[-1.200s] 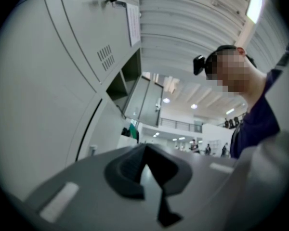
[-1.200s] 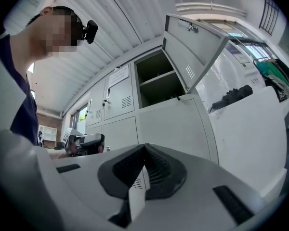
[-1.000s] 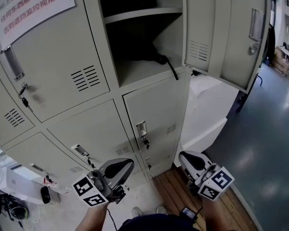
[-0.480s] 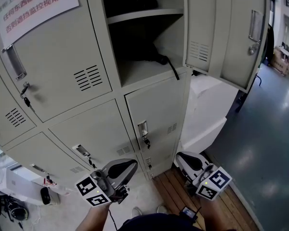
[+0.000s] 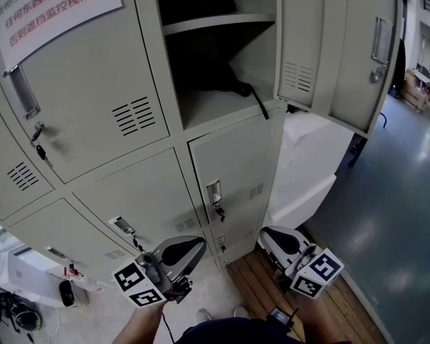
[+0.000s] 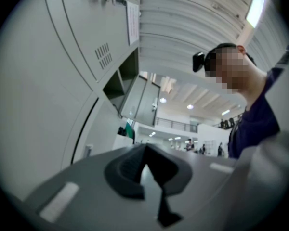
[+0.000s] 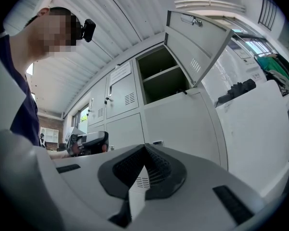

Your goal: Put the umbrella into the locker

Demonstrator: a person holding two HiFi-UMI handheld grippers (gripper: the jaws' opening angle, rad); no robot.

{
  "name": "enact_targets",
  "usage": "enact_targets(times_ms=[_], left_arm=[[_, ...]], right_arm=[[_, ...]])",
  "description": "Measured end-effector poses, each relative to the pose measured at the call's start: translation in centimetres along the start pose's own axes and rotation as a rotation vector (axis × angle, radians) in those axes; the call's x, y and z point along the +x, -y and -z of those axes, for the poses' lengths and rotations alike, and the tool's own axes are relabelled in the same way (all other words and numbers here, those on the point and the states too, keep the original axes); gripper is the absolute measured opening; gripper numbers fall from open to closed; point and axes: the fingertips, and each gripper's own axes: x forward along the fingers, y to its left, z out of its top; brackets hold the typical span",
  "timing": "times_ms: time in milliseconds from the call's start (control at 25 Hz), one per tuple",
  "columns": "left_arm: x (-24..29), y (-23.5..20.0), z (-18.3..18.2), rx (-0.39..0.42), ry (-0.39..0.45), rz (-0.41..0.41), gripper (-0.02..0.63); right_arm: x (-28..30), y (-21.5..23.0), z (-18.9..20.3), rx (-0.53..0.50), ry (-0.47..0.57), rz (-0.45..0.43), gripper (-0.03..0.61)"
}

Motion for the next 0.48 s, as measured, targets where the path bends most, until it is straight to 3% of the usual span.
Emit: enact_targets(times_ms=[480], left_arm=[[-0.5, -0.7, -0.4, -0.01, 0.018, 0.012, 0.0]], right_arm=[[1.1, -0.3, 0.4, 0.011, -0.007, 0.002, 0.006]])
